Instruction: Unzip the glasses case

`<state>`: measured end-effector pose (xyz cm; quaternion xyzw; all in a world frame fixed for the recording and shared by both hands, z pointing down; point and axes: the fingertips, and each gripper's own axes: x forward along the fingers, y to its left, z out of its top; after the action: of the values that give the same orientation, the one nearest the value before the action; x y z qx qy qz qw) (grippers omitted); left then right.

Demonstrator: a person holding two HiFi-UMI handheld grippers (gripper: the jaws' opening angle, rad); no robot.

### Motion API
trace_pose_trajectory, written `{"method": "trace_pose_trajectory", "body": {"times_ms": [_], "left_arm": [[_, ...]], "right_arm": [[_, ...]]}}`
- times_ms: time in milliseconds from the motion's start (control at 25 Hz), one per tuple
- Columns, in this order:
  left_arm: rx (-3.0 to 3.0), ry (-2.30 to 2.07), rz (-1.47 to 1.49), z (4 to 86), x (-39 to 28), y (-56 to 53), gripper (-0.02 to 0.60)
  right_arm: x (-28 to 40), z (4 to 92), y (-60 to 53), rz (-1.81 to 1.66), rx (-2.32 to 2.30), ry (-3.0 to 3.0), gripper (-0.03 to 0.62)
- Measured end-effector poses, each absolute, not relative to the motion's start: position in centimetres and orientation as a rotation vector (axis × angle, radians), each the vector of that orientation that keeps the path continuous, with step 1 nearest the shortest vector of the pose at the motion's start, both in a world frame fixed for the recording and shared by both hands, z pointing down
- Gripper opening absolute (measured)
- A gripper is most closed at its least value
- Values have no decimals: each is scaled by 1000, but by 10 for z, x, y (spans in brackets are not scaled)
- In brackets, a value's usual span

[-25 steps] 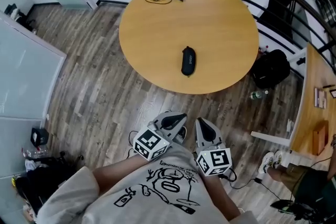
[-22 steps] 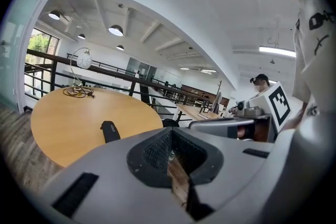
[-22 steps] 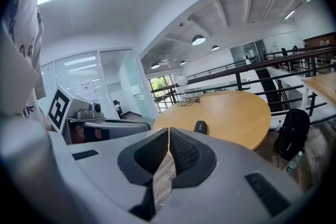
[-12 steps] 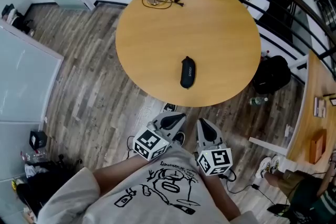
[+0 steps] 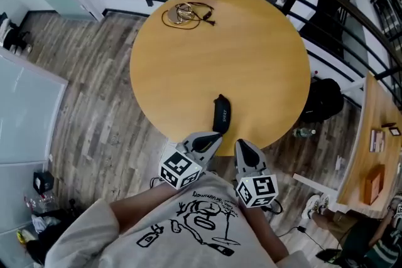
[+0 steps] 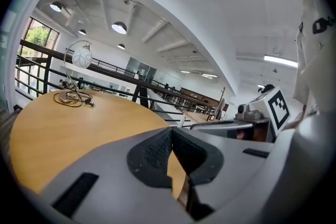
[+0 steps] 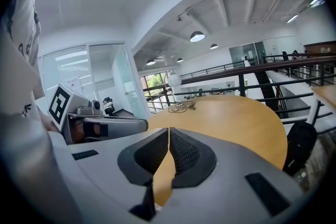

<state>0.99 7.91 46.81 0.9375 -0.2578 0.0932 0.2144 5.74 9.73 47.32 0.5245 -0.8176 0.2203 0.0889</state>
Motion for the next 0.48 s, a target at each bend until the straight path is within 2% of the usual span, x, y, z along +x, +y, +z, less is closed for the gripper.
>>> {"method": "trace_pose_trajectory", "body": {"times_ms": [480], "left_arm": [[2604,-645,285,469,0,-13,6]], "right_arm": [[50,468,3,665,1618,-2391,25]]}}
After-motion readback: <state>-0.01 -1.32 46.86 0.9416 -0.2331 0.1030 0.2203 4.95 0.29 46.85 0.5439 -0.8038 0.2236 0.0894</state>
